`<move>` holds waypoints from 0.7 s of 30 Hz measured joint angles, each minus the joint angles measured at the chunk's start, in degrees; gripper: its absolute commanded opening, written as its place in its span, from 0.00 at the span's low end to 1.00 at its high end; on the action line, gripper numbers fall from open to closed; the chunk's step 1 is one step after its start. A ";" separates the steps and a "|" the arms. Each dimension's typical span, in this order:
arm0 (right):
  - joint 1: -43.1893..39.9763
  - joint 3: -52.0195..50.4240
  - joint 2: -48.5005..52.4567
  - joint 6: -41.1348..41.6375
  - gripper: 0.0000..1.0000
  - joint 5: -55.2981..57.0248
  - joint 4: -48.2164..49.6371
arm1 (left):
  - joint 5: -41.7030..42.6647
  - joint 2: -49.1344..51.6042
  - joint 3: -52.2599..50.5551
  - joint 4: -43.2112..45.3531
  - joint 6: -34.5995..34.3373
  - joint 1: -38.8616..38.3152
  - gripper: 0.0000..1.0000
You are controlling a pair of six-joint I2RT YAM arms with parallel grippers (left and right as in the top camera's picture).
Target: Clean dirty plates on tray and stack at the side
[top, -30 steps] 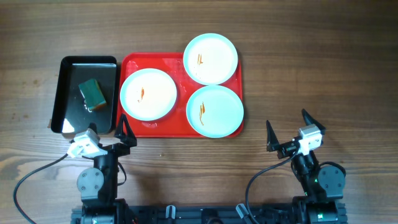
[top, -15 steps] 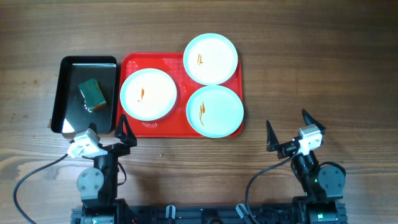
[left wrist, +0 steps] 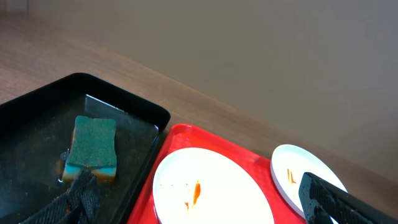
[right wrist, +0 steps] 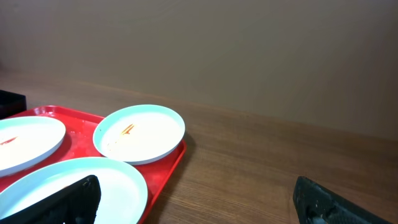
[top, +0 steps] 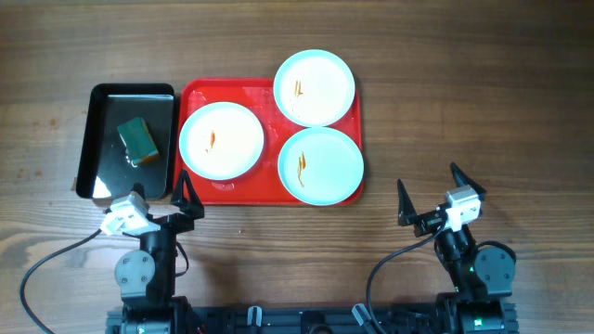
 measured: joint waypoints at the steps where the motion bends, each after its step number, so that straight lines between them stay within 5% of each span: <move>1: 0.00 0.00 0.00 0.00 1.00 0.00 0.00 | 0.00 0.00 0.00 0.00 0.00 0.00 1.00; 21: 0.00 0.00 0.00 0.00 1.00 0.00 0.00 | 0.00 0.00 0.00 0.00 0.00 0.00 1.00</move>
